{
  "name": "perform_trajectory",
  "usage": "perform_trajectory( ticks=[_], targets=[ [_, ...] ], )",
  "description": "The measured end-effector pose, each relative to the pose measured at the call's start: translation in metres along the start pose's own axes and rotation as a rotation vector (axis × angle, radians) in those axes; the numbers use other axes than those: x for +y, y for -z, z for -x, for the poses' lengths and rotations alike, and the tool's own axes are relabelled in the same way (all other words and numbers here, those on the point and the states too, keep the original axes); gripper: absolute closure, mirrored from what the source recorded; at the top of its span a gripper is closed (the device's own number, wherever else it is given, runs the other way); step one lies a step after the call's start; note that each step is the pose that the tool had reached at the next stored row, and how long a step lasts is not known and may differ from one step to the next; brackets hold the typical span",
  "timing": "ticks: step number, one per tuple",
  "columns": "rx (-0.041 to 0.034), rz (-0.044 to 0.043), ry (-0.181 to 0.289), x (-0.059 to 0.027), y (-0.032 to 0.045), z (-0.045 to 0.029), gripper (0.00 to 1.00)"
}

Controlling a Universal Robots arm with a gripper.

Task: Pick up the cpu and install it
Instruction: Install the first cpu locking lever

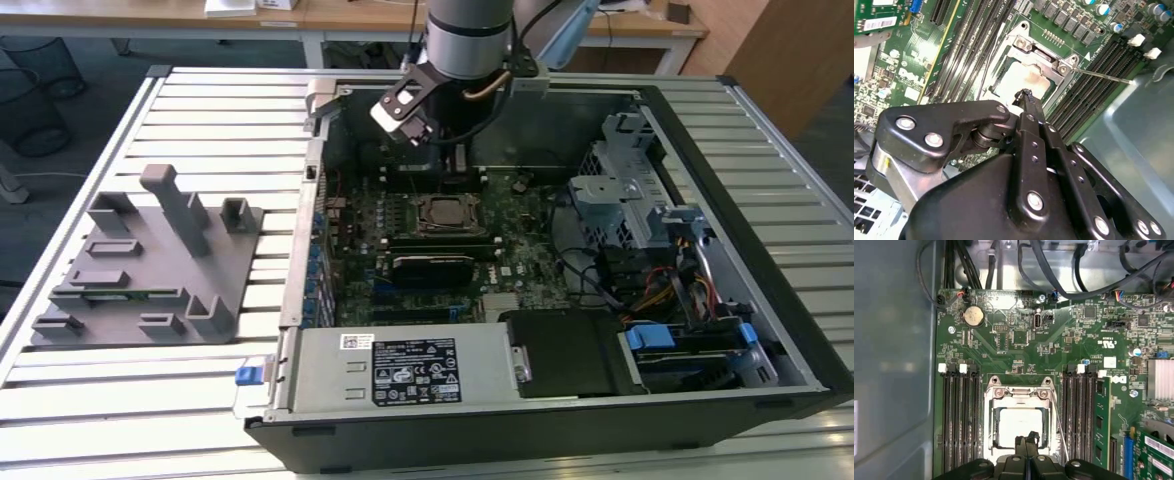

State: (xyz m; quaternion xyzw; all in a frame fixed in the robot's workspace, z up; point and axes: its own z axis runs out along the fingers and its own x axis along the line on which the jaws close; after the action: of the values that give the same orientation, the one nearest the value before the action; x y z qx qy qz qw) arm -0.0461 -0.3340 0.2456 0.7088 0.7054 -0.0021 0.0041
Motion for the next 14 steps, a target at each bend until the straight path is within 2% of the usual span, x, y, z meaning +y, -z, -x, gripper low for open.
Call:
perform_trajectory(
  ticks=[14],
  targets=[
    [0.0001,0.0,0.0,0.0001,0.0321,0.0003,0.89]
  ],
)
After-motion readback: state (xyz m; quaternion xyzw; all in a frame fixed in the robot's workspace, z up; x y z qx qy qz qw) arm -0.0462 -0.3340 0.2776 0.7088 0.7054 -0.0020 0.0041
